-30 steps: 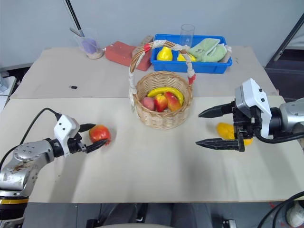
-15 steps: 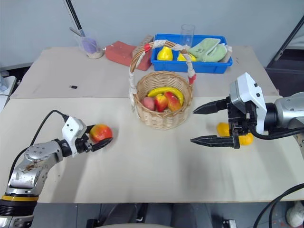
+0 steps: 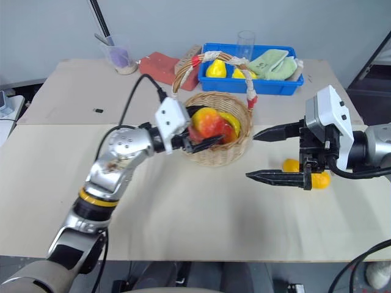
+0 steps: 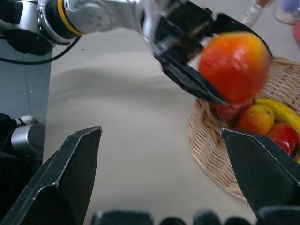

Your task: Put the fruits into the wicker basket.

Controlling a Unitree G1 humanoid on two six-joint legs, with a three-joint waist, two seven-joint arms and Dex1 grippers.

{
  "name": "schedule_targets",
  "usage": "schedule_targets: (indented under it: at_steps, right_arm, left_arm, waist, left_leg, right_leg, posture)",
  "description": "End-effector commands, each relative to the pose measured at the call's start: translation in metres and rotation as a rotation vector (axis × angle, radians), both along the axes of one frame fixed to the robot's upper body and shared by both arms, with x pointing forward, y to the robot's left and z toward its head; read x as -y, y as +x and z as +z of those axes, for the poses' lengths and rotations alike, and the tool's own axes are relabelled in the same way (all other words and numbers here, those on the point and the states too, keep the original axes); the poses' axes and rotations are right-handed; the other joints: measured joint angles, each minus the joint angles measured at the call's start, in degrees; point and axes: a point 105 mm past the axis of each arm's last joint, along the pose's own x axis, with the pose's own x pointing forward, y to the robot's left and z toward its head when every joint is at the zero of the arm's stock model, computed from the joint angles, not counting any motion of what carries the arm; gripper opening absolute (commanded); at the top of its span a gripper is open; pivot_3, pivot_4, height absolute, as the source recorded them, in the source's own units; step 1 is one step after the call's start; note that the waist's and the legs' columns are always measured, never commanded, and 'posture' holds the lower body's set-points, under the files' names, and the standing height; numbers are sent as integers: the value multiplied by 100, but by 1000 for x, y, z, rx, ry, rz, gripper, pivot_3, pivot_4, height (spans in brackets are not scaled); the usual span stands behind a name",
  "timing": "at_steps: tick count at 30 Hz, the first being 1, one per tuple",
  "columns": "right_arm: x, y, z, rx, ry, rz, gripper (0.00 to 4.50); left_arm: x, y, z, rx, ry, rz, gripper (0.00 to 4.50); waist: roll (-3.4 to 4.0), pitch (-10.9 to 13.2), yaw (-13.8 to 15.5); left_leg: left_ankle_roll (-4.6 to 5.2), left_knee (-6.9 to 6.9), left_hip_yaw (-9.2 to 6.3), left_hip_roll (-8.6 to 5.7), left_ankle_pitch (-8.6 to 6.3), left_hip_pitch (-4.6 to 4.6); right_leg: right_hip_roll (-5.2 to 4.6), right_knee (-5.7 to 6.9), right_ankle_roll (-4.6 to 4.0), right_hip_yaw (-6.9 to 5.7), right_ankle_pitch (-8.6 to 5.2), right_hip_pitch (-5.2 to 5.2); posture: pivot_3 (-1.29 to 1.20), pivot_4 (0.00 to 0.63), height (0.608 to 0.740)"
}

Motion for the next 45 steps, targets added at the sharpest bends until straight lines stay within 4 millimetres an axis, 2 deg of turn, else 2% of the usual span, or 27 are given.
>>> schedule_targets:
  at_steps: [1,3,5,11,15,19,22,26,32,36,42,45]
  right_arm:
    - [0,-6,14,61,19,-16,4500]
    - [0,-5,16,77,37,-33,4500]
    - [2,-3,20,102,55,-56,4500]
    - [6,4,23,137,70,-100,4500]
    - [19,12,18,149,34,-162,4500]
    - [47,24,1,132,-59,-268,4500]
    - [74,34,-23,98,-176,-356,4500]
    - [100,40,-53,34,-306,-401,4500]
    - [137,60,-87,-33,-465,-502,4500]
    - [147,74,-107,-110,-469,-527,4500]
    - [146,84,-120,-169,-442,-505,4500]
    - [146,86,-119,-175,-424,-505,3685]
  left_arm:
    - [4,10,17,117,-20,57,3409]
    - [6,10,17,126,-24,48,3409]
    - [6,10,17,111,-49,38,4426]
    - [7,8,19,89,-71,16,4474]
    - [9,-1,20,68,-80,-44,4474]
    - [8,-17,21,40,-59,-150,4474]
    - [3,-37,16,5,0,-272,4474]
    - [-2,-62,8,-18,90,-401,4474]
    - [-17,-85,4,-108,148,-515,4474]
    - [-28,-88,2,-144,166,-510,4474]
    - [-38,-91,-2,-156,184,-492,4474]
    - [-43,-90,-3,-163,187,-477,4500]
  waist:
    - [-1,0,11]
    - [-1,0,26]
    - [-1,0,33]
    - [0,0,30]
    - [-1,0,30]
    - [0,0,30]
    - [1,0,17]
    - [2,-1,-20]
    - [1,0,-134]
    - [1,0,-200]
    - [3,0,-207]
    - [3,0,-203]
  left_leg:
    - [0,0,0,0,0,-2]
    - [0,3,0,-2,0,-6]
    - [1,6,0,-3,0,-10]
    - [3,13,0,-4,1,-14]
    - [3,14,0,-5,1,-15]
    - [4,18,1,-5,1,-15]
    - [4,21,2,-6,1,-15]
    - [3,22,6,-5,1,-9]
    - [3,22,9,-6,5,5]
    - [16,19,11,-2,-2,19]
    - [1,16,22,-1,7,24]
    - [1,16,25,-2,6,24]
  right_leg:
    - [0,0,0,0,0,-1]
    - [-3,-2,0,-1,0,-1]
    - [-3,-7,4,-1,3,-1]
    - [-3,-7,10,0,6,-1]
    - [-2,-6,10,0,6,-1]
    - [-2,-4,11,-1,6,-1]
    - [-2,4,11,0,6,-2]
    - [0,9,11,7,5,-3]
    - [2,19,12,19,5,4]
    - [11,22,11,27,5,10]
    - [15,20,11,48,5,10]
    - [15,19,12,53,5,7]
  posture:
    - [0,150,740]
    - [0,150,740]
    - [0,150,740]
    - [0,150,740]
    - [0,150,740]
    - [0,150,740]
    - [0,150,740]
    - [0,150,740]
    - [0,150,740]
    - [0,150,740]
    - [0,150,740]
    - [0,150,740]
